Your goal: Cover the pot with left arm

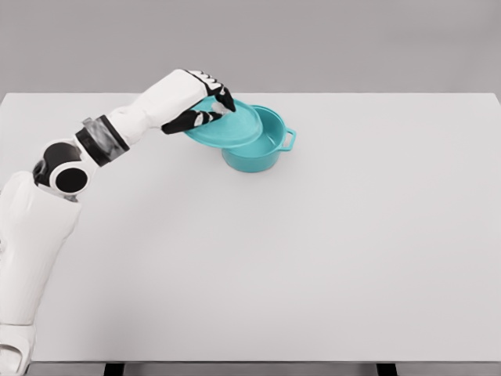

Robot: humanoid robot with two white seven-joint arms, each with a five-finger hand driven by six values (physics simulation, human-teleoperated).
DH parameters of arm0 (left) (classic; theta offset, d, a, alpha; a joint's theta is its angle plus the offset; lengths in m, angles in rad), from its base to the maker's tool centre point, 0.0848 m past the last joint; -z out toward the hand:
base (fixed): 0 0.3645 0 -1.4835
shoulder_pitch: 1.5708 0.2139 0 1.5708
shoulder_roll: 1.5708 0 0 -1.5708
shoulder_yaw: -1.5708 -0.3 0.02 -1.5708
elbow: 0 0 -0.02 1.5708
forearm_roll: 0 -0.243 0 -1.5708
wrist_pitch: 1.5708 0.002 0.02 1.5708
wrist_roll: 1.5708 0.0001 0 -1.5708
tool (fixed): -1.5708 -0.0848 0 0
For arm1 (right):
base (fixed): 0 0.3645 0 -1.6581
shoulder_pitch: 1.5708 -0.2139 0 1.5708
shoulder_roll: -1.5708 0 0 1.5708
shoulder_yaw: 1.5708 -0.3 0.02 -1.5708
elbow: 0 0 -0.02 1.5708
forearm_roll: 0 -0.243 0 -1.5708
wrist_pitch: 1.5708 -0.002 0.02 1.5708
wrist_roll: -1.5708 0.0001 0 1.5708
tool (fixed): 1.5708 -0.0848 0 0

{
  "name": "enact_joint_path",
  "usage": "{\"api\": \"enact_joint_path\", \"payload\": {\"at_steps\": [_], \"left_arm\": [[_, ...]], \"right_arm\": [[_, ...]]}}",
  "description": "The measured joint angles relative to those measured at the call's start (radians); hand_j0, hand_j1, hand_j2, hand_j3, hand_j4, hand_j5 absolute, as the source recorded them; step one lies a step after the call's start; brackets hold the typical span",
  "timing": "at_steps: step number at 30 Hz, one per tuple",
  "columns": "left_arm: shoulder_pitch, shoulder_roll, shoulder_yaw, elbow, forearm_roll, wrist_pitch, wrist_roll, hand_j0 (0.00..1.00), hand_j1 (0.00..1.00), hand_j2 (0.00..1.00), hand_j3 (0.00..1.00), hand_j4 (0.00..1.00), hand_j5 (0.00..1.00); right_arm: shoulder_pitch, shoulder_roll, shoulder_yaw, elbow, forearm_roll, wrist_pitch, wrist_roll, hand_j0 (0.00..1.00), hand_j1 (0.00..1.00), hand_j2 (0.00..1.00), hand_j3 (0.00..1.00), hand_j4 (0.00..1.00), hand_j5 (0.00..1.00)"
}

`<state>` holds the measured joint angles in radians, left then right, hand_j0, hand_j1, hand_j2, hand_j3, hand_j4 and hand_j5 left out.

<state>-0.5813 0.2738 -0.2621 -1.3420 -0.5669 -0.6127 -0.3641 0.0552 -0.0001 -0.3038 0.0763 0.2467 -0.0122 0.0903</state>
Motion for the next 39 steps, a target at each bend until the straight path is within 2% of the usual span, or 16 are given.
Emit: {"api": "enact_joint_path", "payload": {"at_steps": [6,15,26,39], "left_arm": [[-0.035,-0.051,-0.008,0.085,-0.023,0.0,-0.039,0.46,0.46,0.46,0.46,0.46,0.46],[-0.064,-0.121,-0.009,0.17,-0.048,0.0,-0.049,0.46,0.46,0.46,0.46,0.46,0.46],[-0.117,-0.16,-0.009,0.291,-0.05,0.0,-0.049,0.47,0.47,0.47,0.47,0.47,0.47],[-0.135,-0.171,-0.009,0.36,-0.05,0.0,-0.049,0.51,0.51,0.51,0.51,0.51,0.51]], "right_arm": [[0.0,0.0,0.0,0.0,0.0,0.0,0.0,1.0,1.0,1.0,1.0,1.0,1.0],[0.0,0.0,0.0,0.0,0.0,0.0,0.0,1.0,1.0,1.0,1.0,1.0,1.0],[0.0,0.0,0.0,0.0,0.0,0.0,0.0,1.0,1.0,1.0,1.0,1.0,1.0],[0.0,0.0,0.0,0.0,0.0,0.0,0.0,1.0,1.0,1.0,1.0,1.0,1.0]]}}
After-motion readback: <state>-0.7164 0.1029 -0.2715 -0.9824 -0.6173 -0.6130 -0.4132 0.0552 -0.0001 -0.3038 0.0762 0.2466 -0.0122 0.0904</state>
